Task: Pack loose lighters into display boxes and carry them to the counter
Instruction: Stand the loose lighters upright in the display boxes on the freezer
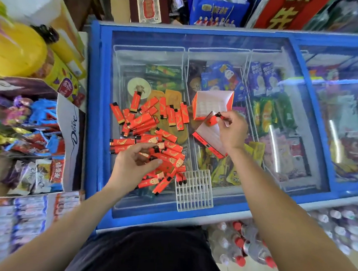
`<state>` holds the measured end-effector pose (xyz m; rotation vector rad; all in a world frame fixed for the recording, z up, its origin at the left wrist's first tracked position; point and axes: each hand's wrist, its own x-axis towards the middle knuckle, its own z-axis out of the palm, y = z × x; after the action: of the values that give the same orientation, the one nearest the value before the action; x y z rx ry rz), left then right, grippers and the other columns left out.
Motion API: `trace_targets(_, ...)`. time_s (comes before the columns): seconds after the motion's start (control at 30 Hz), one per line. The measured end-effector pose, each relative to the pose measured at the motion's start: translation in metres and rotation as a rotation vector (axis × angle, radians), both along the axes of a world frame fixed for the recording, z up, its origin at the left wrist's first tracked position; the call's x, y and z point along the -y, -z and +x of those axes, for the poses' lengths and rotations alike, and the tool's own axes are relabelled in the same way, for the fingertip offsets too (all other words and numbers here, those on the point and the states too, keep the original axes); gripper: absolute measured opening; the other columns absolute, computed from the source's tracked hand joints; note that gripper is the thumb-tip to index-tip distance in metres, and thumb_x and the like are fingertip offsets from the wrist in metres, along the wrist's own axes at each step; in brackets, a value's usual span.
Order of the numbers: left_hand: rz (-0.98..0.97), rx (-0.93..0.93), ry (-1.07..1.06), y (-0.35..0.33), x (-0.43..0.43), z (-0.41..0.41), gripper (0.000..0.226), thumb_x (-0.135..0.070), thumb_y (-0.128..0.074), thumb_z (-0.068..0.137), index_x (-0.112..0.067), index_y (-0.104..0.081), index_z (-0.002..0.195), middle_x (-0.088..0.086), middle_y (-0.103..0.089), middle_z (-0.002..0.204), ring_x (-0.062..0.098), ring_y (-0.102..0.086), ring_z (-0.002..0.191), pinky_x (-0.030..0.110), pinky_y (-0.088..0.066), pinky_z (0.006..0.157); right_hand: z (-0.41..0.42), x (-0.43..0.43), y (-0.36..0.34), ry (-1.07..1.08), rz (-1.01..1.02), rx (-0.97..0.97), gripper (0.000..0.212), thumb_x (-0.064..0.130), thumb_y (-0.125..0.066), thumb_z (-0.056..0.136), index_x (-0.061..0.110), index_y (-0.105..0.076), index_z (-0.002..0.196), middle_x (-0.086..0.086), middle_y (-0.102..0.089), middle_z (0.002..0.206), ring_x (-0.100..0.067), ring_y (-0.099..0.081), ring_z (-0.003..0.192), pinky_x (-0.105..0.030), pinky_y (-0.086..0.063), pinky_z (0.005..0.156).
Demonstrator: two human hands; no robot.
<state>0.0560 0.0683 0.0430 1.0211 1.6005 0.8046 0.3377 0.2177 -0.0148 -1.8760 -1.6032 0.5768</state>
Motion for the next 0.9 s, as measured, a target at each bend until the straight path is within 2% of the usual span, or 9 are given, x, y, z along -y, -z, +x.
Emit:
trace_targets(0.07, 0.007, 0.003, -0.002, 0.002, -0.001, -0.002, 0.041, -0.022, -0.086, 0.079, -0.039, -0.068, 0.112, -0.015, -0.073, 0.076, 0.013, -0.072, 0.071, 0.022, -0.057, 0.063, -0.001, -0.002, 0.0, -0.023, -0.015, -0.002, 0.015, 0.004, -0.076, 0.084, 0.006, -0.073, 0.098, -0.007, -0.073, 0.093, -0.015, -0.064, 0.08, -0.001, -0.04, 0.072)
trace_targets(0.13, 0.018, 0.0, 0.005, 0.002, -0.004, -0.003, 0.042, -0.021, -0.086, 0.079, -0.036, -0.068, 0.113, -0.016, -0.072, 0.075, 0.008, -0.071, 0.066, 0.02, -0.056, 0.06, -0.002, -0.002, 0.0, -0.052, -0.028, -0.003, 0.016, 0.007, -0.077, 0.084, 0.007, -0.072, 0.099, -0.005, -0.074, 0.093, -0.014, -0.066, 0.082, -0.003, -0.044, 0.075)
trace_targets(0.23, 0.014, 0.001, 0.009, 0.0, -0.007, -0.003, 0.044, -0.021, -0.086, 0.078, -0.029, -0.069, 0.119, -0.005, -0.073, 0.08, 0.011, -0.072, 0.068, 0.02, -0.056, 0.056, -0.001, -0.005, -0.001, -0.08, -0.056, -0.017, 0.017, 0.011, -0.079, 0.085, 0.009, -0.071, 0.099, 0.0, -0.073, 0.092, -0.013, -0.068, 0.085, -0.023, -0.056, 0.08)
trace_targets(0.3, 0.022, -0.004, 0.01, 0.0, -0.009, -0.003, 0.044, -0.02, -0.085, 0.079, -0.027, -0.069, 0.119, -0.001, -0.072, 0.09, 0.012, -0.071, 0.071, 0.018, -0.054, 0.054, -0.001, -0.005, -0.003, -0.115, -0.083, -0.025, 0.016, 0.012, -0.079, 0.085, 0.01, -0.069, 0.097, 0.002, -0.072, 0.09, -0.014, -0.069, 0.085, -0.028, -0.057, 0.08)
trace_targets(0.47, 0.049, -0.039, 0.016, -0.001, -0.007, -0.006, 0.042, -0.025, -0.085, 0.079, -0.039, -0.067, 0.114, -0.006, -0.072, 0.099, 0.013, -0.072, 0.077, 0.026, -0.06, 0.068, 0.006, 0.009, -0.012, -0.284, -0.139, 0.016, 0.016, 0.009, -0.078, 0.084, 0.01, -0.068, 0.096, 0.006, -0.068, 0.088, -0.015, -0.067, 0.085, -0.032, -0.057, 0.082)
trace_targets(0.6, 0.031, -0.065, 0.02, 0.001, -0.002, -0.007, 0.045, -0.027, -0.085, 0.079, -0.028, -0.07, 0.121, -0.006, -0.074, 0.094, 0.013, -0.072, 0.077, 0.026, -0.059, 0.072, 0.021, 0.015, -0.02, -0.387, -0.217, 0.076, 0.015, 0.012, -0.077, 0.086, 0.012, -0.069, 0.099, 0.006, -0.071, 0.093, -0.013, -0.067, 0.09, -0.034, -0.056, 0.087)
trace_targets(0.7, 0.016, -0.062, 0.028, 0.0, 0.002, -0.004, 0.045, -0.025, -0.085, 0.08, -0.027, -0.07, 0.121, -0.006, -0.075, 0.089, 0.012, -0.072, 0.074, 0.022, -0.059, 0.066, 0.021, 0.021, -0.018, -0.358, -0.178, 0.04, 0.019, 0.014, -0.077, 0.086, 0.01, -0.07, 0.103, 0.0, -0.073, 0.101, -0.016, -0.068, 0.095, -0.032, -0.055, 0.09)
trace_targets(0.8, 0.026, -0.072, 0.02, -0.003, 0.0, -0.001, 0.045, -0.025, -0.085, 0.079, -0.025, -0.07, 0.121, -0.007, -0.073, 0.093, 0.013, -0.072, 0.074, 0.025, -0.06, 0.068, 0.015, 0.028, -0.013, -0.302, -0.118, 0.044, 0.021, 0.014, -0.075, 0.088, 0.007, -0.07, 0.106, -0.005, -0.074, 0.105, -0.019, -0.068, 0.098, -0.032, -0.055, 0.091)
trace_targets(0.9, 0.048, -0.078, 0.018, -0.006, -0.002, -0.001, 0.044, -0.021, -0.085, 0.08, -0.022, -0.07, 0.121, -0.008, -0.069, 0.093, 0.004, -0.068, 0.07, 0.021, -0.059, 0.067, 0.01, 0.029, -0.01, -0.278, -0.063, 0.057, 0.02, 0.015, -0.075, 0.088, 0.005, -0.07, 0.105, -0.007, -0.073, 0.104, -0.019, -0.067, 0.098, -0.032, -0.054, 0.089)
